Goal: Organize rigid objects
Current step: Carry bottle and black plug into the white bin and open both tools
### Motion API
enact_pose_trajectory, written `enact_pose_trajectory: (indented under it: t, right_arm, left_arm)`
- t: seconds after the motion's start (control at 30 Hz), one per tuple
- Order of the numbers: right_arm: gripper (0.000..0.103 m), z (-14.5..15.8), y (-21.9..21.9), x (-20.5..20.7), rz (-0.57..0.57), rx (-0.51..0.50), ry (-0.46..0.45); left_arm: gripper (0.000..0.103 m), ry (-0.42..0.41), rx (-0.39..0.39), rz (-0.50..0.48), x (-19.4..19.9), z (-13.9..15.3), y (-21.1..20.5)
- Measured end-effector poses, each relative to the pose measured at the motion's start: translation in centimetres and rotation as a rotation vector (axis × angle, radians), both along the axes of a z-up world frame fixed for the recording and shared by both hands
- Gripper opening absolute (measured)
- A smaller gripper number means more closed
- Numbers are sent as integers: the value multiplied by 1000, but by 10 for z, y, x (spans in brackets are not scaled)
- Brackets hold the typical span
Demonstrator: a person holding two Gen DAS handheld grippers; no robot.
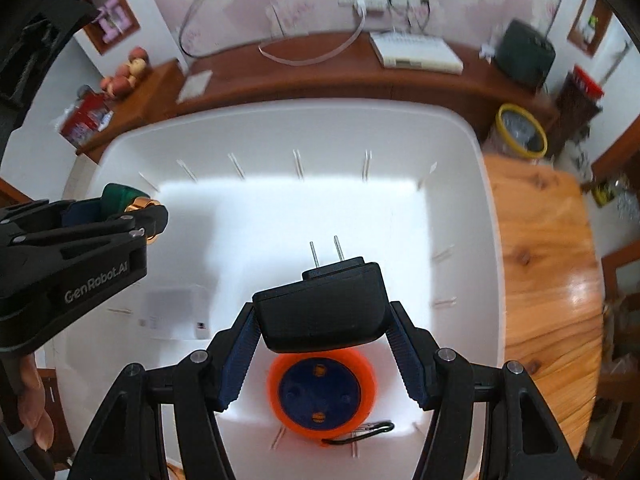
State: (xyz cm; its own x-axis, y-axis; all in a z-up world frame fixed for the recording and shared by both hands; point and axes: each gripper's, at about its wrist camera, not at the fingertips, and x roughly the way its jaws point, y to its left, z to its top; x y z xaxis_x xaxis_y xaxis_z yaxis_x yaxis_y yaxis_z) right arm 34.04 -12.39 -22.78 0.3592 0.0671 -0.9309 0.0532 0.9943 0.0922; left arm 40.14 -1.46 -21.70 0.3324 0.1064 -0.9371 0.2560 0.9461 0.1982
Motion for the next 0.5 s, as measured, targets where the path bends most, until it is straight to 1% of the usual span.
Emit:
enact_pose_trajectory:
  t: [0.27, 0.5]
  right_arm:
    - [64, -24, -6, 11, -22, 18, 76]
    - [64, -28, -8, 11, -23, 14, 94]
  left_arm:
    - [46, 45, 18, -7, 3, -23, -10]
    - [46, 86, -8, -7, 3, -32, -14]
